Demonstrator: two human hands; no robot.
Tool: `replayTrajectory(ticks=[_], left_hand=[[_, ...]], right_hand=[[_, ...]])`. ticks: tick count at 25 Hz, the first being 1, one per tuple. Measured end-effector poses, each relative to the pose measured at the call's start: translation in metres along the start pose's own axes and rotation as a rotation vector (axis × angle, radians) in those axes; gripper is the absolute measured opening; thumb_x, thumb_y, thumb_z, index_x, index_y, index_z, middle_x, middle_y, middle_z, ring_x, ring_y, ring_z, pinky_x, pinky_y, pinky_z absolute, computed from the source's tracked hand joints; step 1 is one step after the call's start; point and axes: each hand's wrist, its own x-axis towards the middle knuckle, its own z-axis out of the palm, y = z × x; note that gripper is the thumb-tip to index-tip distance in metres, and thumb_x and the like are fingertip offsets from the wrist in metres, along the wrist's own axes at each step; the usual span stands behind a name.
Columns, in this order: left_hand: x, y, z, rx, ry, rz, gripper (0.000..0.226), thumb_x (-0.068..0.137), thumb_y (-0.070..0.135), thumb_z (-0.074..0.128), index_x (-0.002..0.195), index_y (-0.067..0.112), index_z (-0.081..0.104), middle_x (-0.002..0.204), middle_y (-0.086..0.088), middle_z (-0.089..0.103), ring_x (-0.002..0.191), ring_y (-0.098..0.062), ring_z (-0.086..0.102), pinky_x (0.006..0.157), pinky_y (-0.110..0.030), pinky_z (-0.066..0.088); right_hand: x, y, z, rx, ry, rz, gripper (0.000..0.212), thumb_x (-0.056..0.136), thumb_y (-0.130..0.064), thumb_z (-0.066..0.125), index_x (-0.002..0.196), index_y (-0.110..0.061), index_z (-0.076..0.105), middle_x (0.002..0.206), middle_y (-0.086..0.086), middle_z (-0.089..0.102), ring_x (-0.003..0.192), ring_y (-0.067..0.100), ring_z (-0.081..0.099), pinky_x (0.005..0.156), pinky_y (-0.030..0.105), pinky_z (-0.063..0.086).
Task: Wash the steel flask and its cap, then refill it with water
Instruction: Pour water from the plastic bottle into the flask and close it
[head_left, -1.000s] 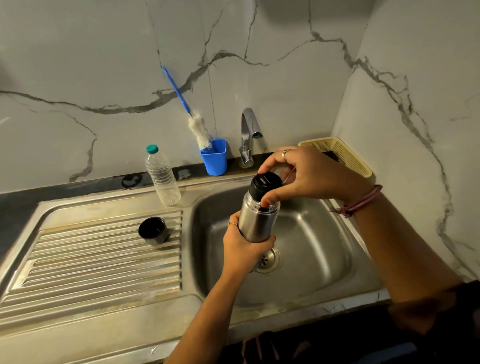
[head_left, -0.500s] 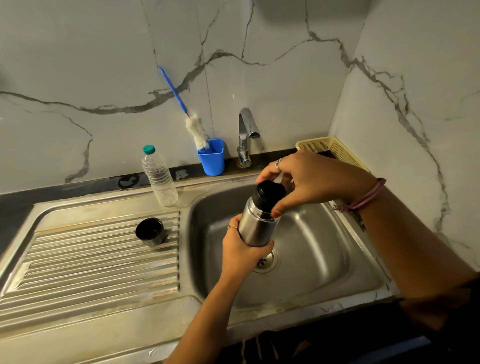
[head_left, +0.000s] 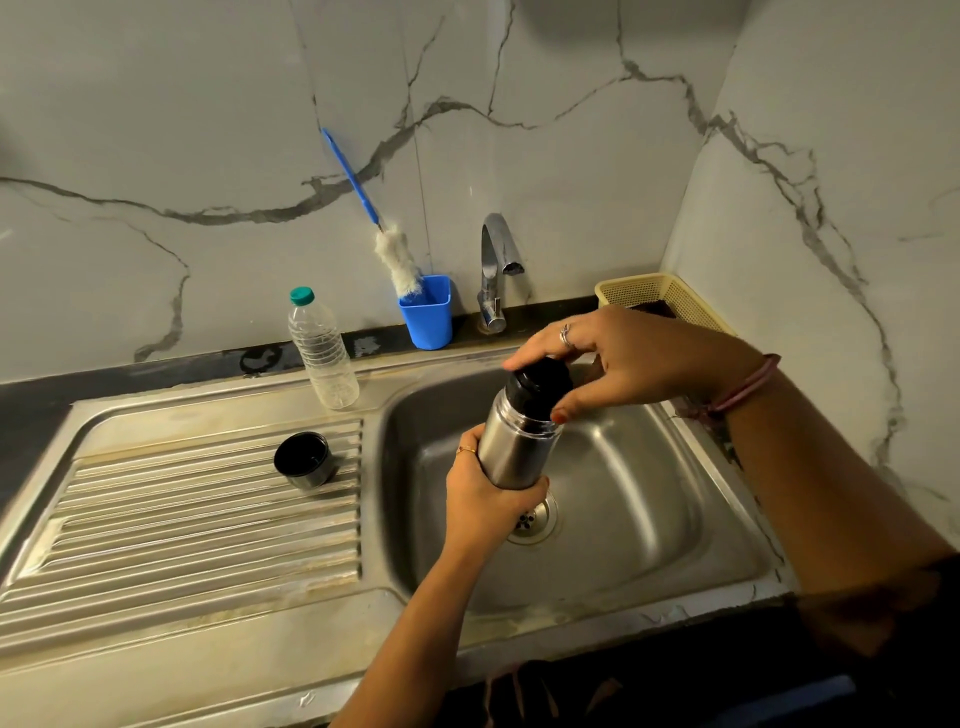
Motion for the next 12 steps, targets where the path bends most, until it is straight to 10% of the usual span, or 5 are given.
replayTrajectory(ticks=[5,8,12], left_hand=[[-0.001,-0.004,0.0,0.016,-0.002,0.01,0.067,0.057,0.012,0.091,0.101,0.039,0.048,0.099,0.014,0.063,0.087,0.003,0.061,0.074,-0.021,0.052],[-0.002,-0.005,0.001,0.004,-0.014,0.006,0.068,0.058,0.011,0.091,0.105,0.037,0.048,0.099,0.012,0.064,0.086,0.0,0.062,0.07,-0.014,0.048],[0.0,-0.006,0.0,0.025,-0.009,0.022,0.068,0.058,0.012,0.091,0.102,0.04,0.047,0.1,0.014,0.063,0.089,-0.004,0.062,0.072,-0.018,0.048]], right_hand=[[0.009,-0.002,0.007,-0.135,0.197,0.195,0.078,0.054,-0.072,0.064,0.111,-0.02,0.066,0.095,-0.008,0.069,0.08,0.006,0.063,0.068,0.016,0.048],[0.0,-0.002,-0.004,0.008,-0.141,0.143,0.08,0.07,-0.038,0.08,0.141,-0.036,0.041,0.132,-0.02,0.05,0.1,-0.002,0.059,0.082,0.011,0.044],[0.003,0.006,0.004,-0.035,0.026,0.051,0.066,0.065,-0.02,0.085,0.124,-0.032,0.059,0.111,-0.013,0.066,0.086,-0.014,0.058,0.075,0.004,0.046]])
